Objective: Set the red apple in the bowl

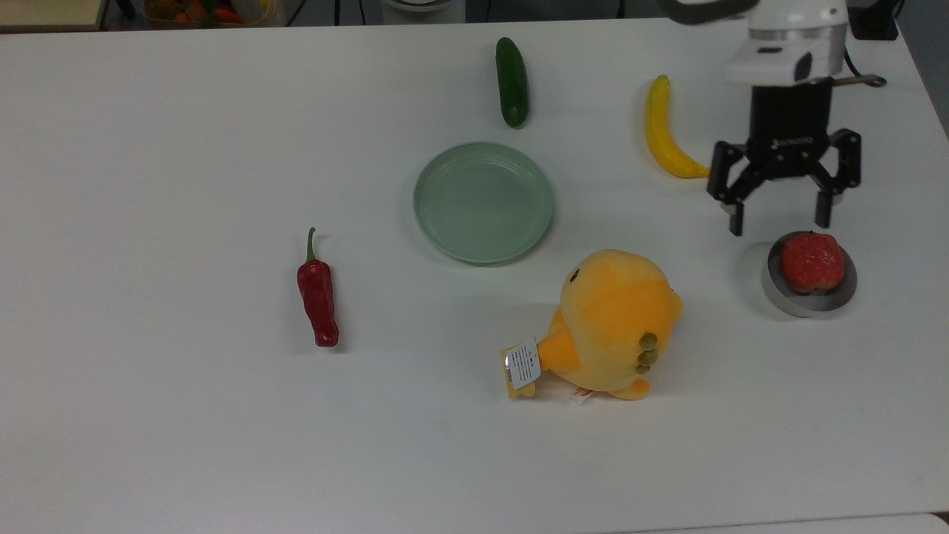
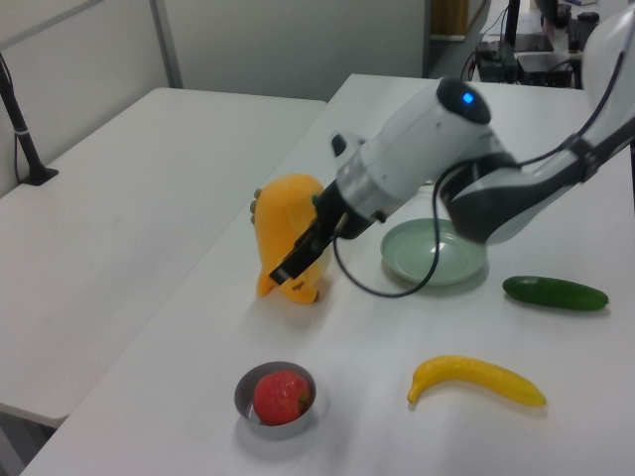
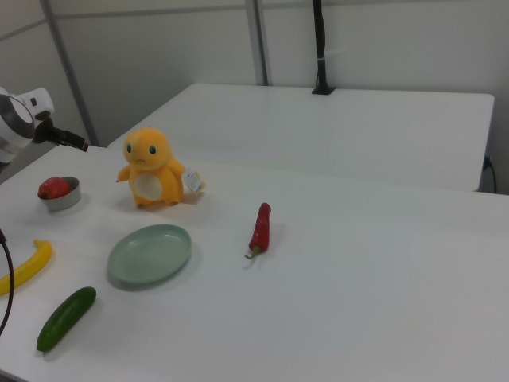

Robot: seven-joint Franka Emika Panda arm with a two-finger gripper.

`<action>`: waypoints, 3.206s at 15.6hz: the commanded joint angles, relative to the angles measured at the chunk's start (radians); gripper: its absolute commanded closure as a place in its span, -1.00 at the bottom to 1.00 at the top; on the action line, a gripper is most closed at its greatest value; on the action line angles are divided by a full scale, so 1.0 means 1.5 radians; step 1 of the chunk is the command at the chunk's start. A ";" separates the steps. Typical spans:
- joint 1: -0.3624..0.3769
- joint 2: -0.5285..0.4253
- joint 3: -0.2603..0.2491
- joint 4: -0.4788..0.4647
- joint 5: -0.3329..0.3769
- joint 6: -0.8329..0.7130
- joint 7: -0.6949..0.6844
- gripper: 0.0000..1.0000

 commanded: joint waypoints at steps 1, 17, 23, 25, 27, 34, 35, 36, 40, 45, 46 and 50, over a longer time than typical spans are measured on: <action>-0.018 -0.098 0.008 -0.142 0.000 -0.032 -0.021 -1.00; -0.178 -0.341 0.012 -0.302 0.368 -0.378 -0.446 -1.00; -0.265 -0.362 0.011 -0.283 0.398 -0.452 -0.445 -1.00; -0.277 -0.353 0.006 -0.285 0.421 -0.456 -0.449 -1.00; -0.294 -0.336 0.006 -0.283 0.430 -0.450 -0.459 -1.00; -0.342 -0.341 0.005 -0.272 0.457 -0.456 -0.505 -1.00; -0.344 -0.343 0.005 -0.271 0.457 -0.457 -0.503 -1.00; -0.349 -0.345 0.005 -0.271 0.457 -0.457 -0.509 -1.00; -0.356 -0.348 0.005 -0.271 0.457 -0.453 -0.508 -1.00; -0.348 -0.349 0.001 -0.273 0.457 -0.457 -0.510 -1.00; -0.347 -0.350 -0.005 -0.273 0.457 -0.457 -0.516 -1.00; -0.335 -0.353 -0.008 -0.276 0.449 -0.458 -0.543 -1.00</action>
